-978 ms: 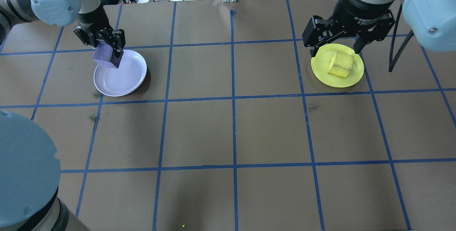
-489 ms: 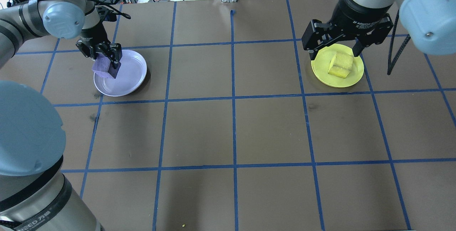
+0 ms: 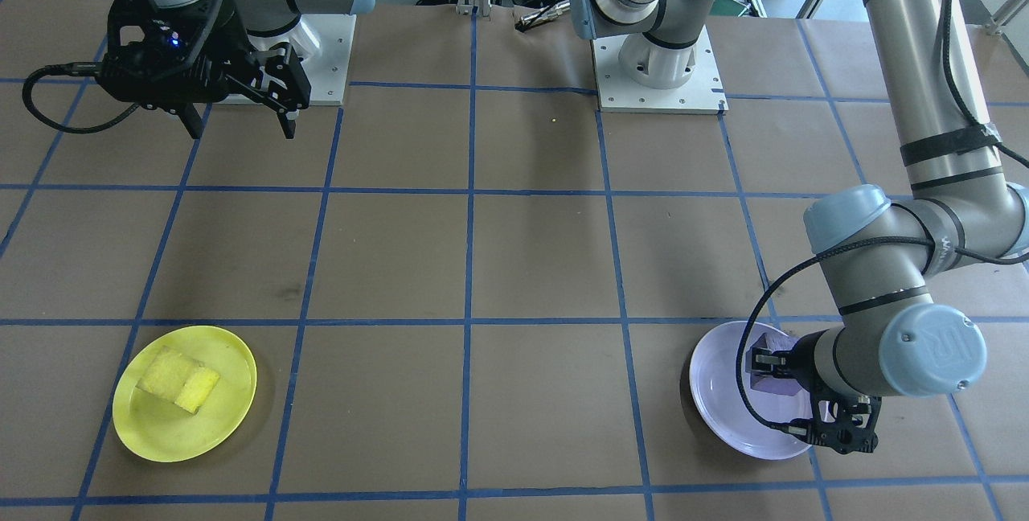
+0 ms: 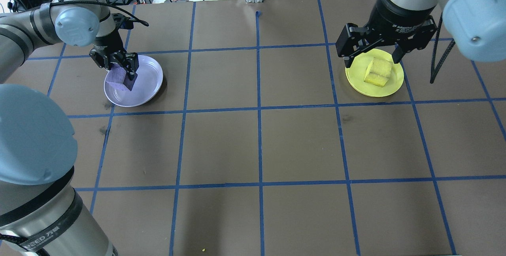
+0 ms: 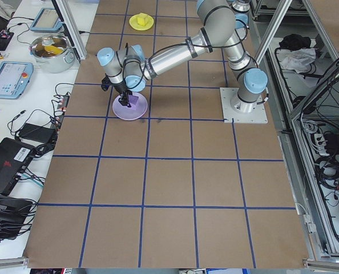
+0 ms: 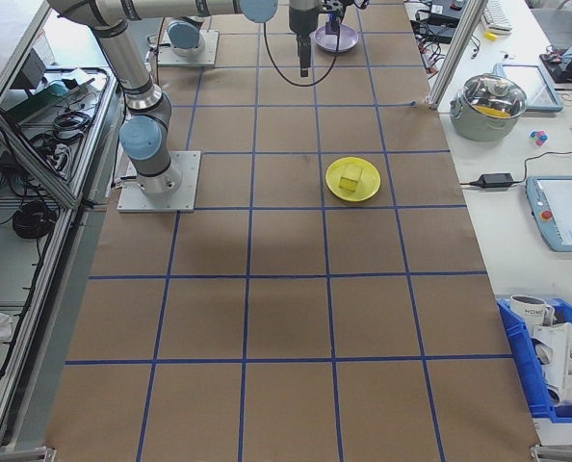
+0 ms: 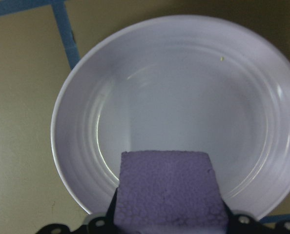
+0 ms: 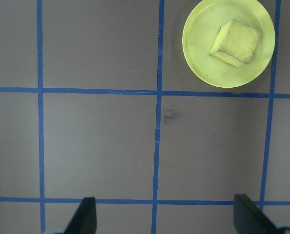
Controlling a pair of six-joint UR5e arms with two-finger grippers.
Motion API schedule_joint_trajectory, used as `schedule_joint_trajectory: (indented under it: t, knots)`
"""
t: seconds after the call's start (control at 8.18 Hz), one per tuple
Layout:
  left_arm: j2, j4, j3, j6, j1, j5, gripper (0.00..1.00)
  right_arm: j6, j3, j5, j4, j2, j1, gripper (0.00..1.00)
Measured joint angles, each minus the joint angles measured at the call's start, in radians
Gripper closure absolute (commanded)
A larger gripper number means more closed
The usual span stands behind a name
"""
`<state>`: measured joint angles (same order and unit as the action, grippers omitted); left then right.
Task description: Sort blocks by color into plates
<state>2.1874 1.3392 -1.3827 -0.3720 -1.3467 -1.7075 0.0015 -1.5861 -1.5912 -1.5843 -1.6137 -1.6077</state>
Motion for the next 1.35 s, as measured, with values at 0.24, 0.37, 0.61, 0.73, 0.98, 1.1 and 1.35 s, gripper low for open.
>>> schedule_joint_trajectory:
  t: [0.24,0.37,0.61,0.73,0.98,1.1,1.35]
  knots:
    - [0.007,0.000,0.004,0.000,0.000,0.003,0.00,0.000,0.000,-0.005,-0.002,0.000,0.000,0.00]
    - [0.004,0.000,0.006,0.000,-0.001,0.013,0.00,0.001,0.000,-0.006,-0.002,0.000,0.000,0.00]
    - [-0.022,0.007,0.009,0.004,-0.013,0.021,0.00,0.001,0.000,-0.005,-0.003,0.000,0.000,0.00]
    - [-0.064,0.018,0.008,0.008,-0.019,0.032,0.00,0.002,0.000,-0.004,-0.003,0.000,0.000,0.00]
    - [-0.179,0.089,0.004,0.030,-0.039,0.091,0.00,0.002,0.000,-0.004,-0.005,0.000,0.000,0.00]
    - [-0.233,0.109,0.002,0.053,-0.063,0.113,0.00,0.002,0.000,-0.004,-0.005,0.000,0.000,0.00]
    - [-0.341,0.123,-0.005,0.161,-0.139,0.133,0.00,0.003,0.000,-0.005,-0.006,0.000,0.000,0.00]
